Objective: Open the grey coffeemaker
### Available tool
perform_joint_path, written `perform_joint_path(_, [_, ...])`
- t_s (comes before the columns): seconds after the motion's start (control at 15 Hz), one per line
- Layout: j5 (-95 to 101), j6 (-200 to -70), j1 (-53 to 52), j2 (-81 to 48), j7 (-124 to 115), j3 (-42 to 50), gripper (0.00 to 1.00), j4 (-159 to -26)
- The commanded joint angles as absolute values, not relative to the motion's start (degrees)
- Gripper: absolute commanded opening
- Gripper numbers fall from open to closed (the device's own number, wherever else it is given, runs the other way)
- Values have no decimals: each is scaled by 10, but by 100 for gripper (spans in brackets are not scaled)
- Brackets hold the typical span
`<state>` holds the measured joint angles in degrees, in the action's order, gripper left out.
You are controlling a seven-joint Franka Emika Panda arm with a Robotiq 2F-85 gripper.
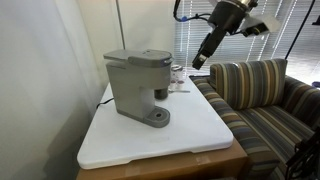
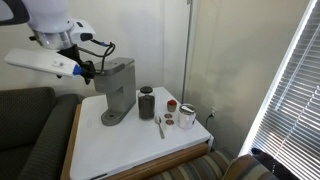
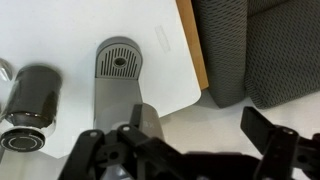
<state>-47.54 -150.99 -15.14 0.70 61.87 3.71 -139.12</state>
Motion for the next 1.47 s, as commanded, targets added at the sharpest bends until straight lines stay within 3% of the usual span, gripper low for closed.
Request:
perform_joint_path(0.0, [-475, -1531, -113, -18, 607, -6, 100, -1375])
perform_joint_path(0.07, [-474, -1536, -109, -22, 602, -12, 100, -1372])
perform_joint_path(0.2, [-469, -1545, -102, -32, 591, -24, 74, -1364])
perform_joint_path(0.87, [-474, -1590, -127, -72, 585, -13, 3, -1332])
perform_joint_path(1.4, [-483, -1619, -129, -94, 590, -13, 0, -1315])
